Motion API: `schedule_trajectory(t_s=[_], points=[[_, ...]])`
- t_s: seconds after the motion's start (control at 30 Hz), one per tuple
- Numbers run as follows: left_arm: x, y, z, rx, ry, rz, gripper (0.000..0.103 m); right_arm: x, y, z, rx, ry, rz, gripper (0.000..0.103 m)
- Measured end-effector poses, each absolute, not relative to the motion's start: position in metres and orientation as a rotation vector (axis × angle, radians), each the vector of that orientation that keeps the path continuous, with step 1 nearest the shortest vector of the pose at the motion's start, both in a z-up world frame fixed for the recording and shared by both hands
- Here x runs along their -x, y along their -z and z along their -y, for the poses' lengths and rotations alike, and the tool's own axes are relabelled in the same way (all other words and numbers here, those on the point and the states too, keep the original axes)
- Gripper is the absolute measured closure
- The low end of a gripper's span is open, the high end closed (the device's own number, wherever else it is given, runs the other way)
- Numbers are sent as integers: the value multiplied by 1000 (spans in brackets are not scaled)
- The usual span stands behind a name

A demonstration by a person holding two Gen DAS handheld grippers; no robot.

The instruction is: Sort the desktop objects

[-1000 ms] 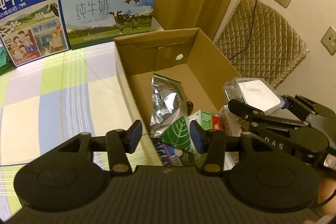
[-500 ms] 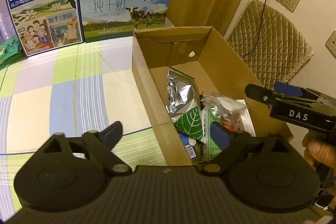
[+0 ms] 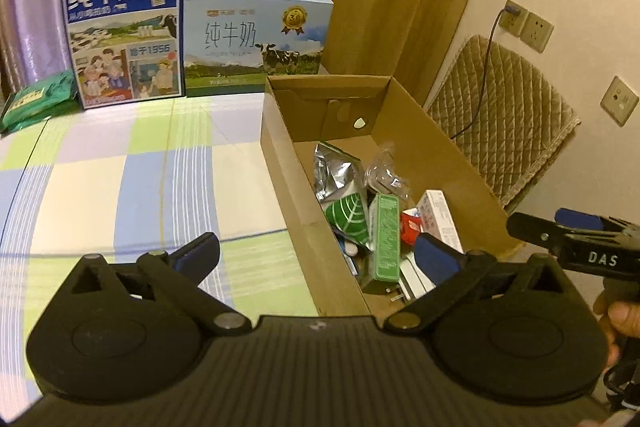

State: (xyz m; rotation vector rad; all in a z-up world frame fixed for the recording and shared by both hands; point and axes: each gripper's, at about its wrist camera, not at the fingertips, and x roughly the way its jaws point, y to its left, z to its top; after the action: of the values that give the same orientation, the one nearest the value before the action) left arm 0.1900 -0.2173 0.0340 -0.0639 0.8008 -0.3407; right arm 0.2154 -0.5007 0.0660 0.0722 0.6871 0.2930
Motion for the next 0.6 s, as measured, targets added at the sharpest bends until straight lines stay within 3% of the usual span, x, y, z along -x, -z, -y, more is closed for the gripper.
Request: schedule_trajectory(t_s=[0.6], points=[[-90, -73, 229, 6, 270, -732, 1, -119, -99, 505, -32, -327, -674, 2]])
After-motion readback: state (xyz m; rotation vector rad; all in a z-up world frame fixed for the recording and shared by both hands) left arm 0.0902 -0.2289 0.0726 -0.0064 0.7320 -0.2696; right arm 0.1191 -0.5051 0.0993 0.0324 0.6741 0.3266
